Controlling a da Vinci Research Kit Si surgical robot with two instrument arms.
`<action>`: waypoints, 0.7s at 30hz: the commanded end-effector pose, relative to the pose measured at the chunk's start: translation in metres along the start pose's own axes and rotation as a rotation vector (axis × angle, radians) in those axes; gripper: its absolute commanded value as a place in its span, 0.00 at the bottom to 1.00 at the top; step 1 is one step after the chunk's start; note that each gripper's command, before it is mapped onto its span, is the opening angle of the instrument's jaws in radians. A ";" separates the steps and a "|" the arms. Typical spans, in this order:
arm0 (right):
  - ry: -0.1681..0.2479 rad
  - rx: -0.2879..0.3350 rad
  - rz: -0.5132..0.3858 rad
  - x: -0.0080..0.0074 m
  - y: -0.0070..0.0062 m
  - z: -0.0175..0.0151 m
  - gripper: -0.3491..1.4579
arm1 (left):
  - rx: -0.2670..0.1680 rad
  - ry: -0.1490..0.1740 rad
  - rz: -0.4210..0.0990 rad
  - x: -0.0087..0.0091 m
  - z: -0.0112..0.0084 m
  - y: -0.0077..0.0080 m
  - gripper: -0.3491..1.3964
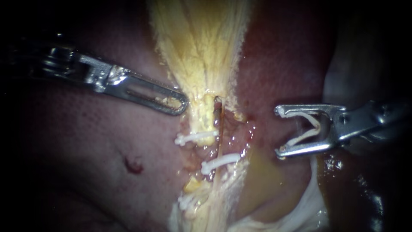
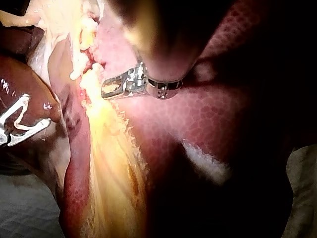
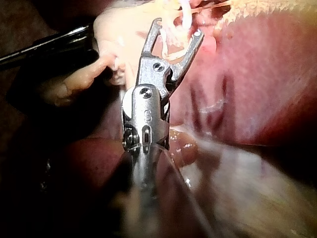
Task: Clipping second clip right tube
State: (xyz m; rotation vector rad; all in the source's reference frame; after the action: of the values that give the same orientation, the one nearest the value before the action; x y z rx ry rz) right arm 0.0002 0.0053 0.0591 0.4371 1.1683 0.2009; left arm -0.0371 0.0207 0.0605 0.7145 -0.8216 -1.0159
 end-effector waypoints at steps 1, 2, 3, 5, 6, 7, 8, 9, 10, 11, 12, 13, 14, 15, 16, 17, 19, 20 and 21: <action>0.000 0.000 0.000 0.0000 0.0000 0.0000 0.47 | 0.001 0.001 0.000 -0.0001 -0.0002 0.0000 0.00; 0.000 0.000 0.000 0.0000 0.0000 0.0000 0.47 | 0.002 0.001 0.000 -0.0001 -0.0004 -0.0001 0.00; 0.000 0.000 0.000 0.0000 0.0000 0.0000 0.47 | 0.004 0.003 0.000 -0.0002 -0.0007 -0.0001 0.00; 0.000 0.000 0.000 0.0000 0.0000 0.0000 0.47 | 0.012 0.008 -0.001 -0.0005 -0.0015 -0.0002 0.00; 0.000 -0.001 0.000 0.0000 0.0000 0.0000 0.47 | 0.010 0.006 -0.002 -0.0007 -0.0020 -0.0002 0.00; 0.000 -0.001 0.000 0.0000 0.0000 0.0000 0.47 | 0.009 0.005 -0.003 -0.0009 -0.0025 -0.0003 0.00; 0.000 -0.001 0.000 0.0000 0.0000 0.0000 0.47 | 0.004 0.001 -0.005 -0.0012 -0.0033 -0.0004 0.00; 0.000 -0.001 0.000 0.0000 -0.0001 0.0000 0.47 | -0.002 0.000 -0.007 -0.0015 -0.0039 -0.0005 0.00; 0.000 -0.001 0.000 0.0000 -0.0001 0.0000 0.47 | 0.000 -0.007 -0.009 -0.0017 -0.0046 -0.0006 0.00; 0.000 -0.001 0.000 0.0000 -0.0001 0.0000 0.47 | -0.001 -0.015 -0.011 -0.0020 -0.0053 -0.0008 0.00; 0.000 -0.001 0.000 0.0000 -0.0001 0.0000 0.47 | -0.003 -0.024 -0.014 -0.0023 -0.0062 -0.0009 0.00; 0.000 -0.001 0.000 0.0000 -0.0001 0.0000 0.47 | -0.003 -0.028 -0.016 -0.0026 -0.0068 -0.0010 0.00; 0.000 -0.001 0.000 0.0000 -0.0001 0.0000 0.47 | -0.004 -0.037 -0.019 -0.0029 -0.0076 -0.0011 0.00; 0.000 -0.001 0.000 0.0000 -0.0001 0.0000 0.47 | -0.005 -0.041 -0.021 -0.0031 -0.0080 -0.0011 0.00; 0.000 -0.001 0.000 0.0000 -0.0001 0.0001 0.47 | -0.005 -0.045 -0.023 -0.0032 -0.0084 -0.0011 0.00; 0.000 -0.001 0.000 0.0000 -0.0001 0.0001 0.47 | -0.007 -0.046 -0.024 -0.0033 -0.0087 -0.0011 0.00; 0.000 -0.001 0.000 0.0000 -0.0001 0.0001 0.47 | -0.009 -0.048 -0.024 -0.0032 -0.0089 -0.0011 0.00; 0.000 -0.001 0.001 0.0001 -0.0001 0.0001 0.47 | -0.009 -0.048 -0.024 -0.0032 -0.0089 -0.0011 0.00; 0.000 -0.002 0.001 0.0001 -0.0001 0.0002 0.47 | -0.010 -0.049 -0.024 -0.0031 -0.0088 -0.0010 0.00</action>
State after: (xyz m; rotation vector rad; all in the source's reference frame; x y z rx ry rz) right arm 0.0004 0.0052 0.0590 0.4360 1.1684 0.2019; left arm -0.0309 0.0244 0.0543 0.6957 -0.8514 -1.0618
